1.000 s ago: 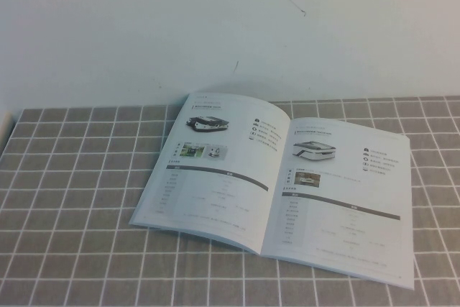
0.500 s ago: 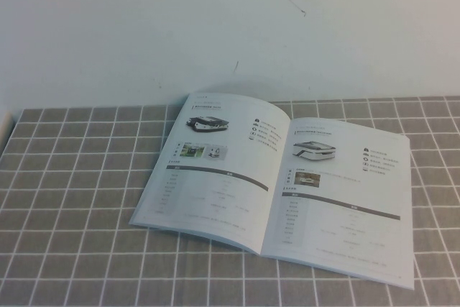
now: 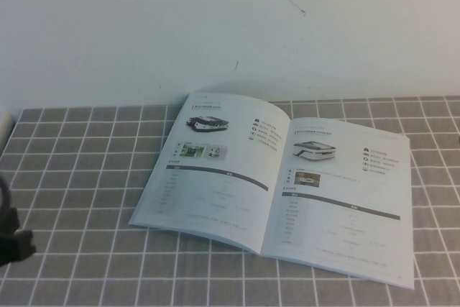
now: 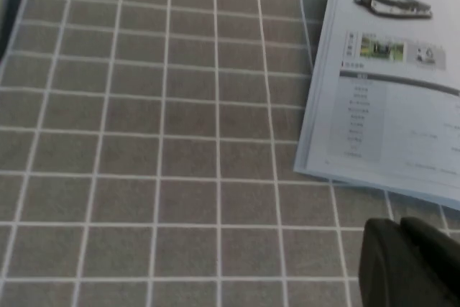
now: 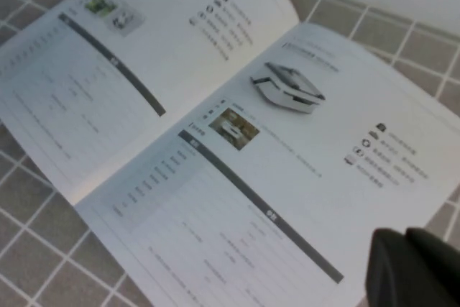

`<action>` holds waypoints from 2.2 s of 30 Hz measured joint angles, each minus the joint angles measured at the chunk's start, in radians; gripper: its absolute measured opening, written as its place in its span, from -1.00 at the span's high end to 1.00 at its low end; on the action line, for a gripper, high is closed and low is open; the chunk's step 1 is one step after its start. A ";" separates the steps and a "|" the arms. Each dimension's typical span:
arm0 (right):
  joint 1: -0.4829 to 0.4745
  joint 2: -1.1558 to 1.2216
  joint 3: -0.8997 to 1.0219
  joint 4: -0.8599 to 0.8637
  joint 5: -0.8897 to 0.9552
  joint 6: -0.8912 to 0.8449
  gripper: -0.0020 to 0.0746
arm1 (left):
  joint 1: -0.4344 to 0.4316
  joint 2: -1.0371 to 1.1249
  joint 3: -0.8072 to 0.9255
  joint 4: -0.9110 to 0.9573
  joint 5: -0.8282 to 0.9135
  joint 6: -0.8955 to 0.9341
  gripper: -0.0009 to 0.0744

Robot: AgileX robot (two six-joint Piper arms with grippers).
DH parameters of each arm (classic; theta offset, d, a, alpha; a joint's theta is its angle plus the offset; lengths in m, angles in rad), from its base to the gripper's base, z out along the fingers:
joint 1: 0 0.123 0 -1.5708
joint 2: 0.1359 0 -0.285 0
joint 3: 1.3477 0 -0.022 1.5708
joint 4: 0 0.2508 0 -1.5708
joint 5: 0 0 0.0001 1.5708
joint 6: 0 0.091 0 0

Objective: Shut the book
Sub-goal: 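Close the open booklet and leave it lying on the table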

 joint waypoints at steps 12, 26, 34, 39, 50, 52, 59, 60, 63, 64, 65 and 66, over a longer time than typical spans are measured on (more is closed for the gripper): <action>0.174 0.547 -0.241 0.011 -0.100 0.006 0.95 | 0.000 0.602 -0.350 -0.204 0.074 0.207 0.99; 0.187 0.868 -0.447 -0.225 -0.054 0.221 0.95 | -0.048 1.143 -0.755 -0.269 0.123 0.286 0.99; 0.188 0.901 -0.453 -0.236 -0.050 0.224 0.95 | -0.048 1.377 -1.002 -0.273 0.124 0.289 0.99; 0.188 0.903 -0.455 -0.237 -0.048 0.225 0.95 | -0.048 1.508 -1.188 -0.267 0.158 0.274 0.99; 0.188 0.903 -0.456 -0.237 -0.048 0.225 0.95 | -0.057 1.741 -1.514 -0.252 0.378 0.207 0.99; 0.188 0.903 -0.456 -0.237 -0.048 0.225 0.95 | -0.068 1.748 -1.530 -0.250 0.396 0.207 0.99; 0.188 0.903 -0.456 -0.237 -0.048 0.225 0.95 | -0.118 1.750 -1.540 -0.244 0.437 0.207 0.99; 0.188 0.903 -0.456 -0.237 -0.048 0.225 0.95 | -0.127 1.750 -1.540 -0.244 0.447 0.207 0.99; 0.188 0.903 -0.456 -0.237 -0.048 0.225 0.95 | -0.140 1.754 -1.549 -0.264 0.499 0.207 0.99; 0.188 0.903 -0.456 -0.237 -0.048 0.225 0.95 | -0.142 1.758 -1.556 -0.283 0.526 0.211 0.99; 0.188 0.903 -0.456 -0.237 -0.048 0.225 0.95 | -0.143 1.760 -1.563 -0.305 0.553 0.219 0.99; 0.188 0.903 -0.456 -0.238 -0.048 0.225 0.95 | -0.145 1.763 -1.572 -0.331 0.577 0.228 0.99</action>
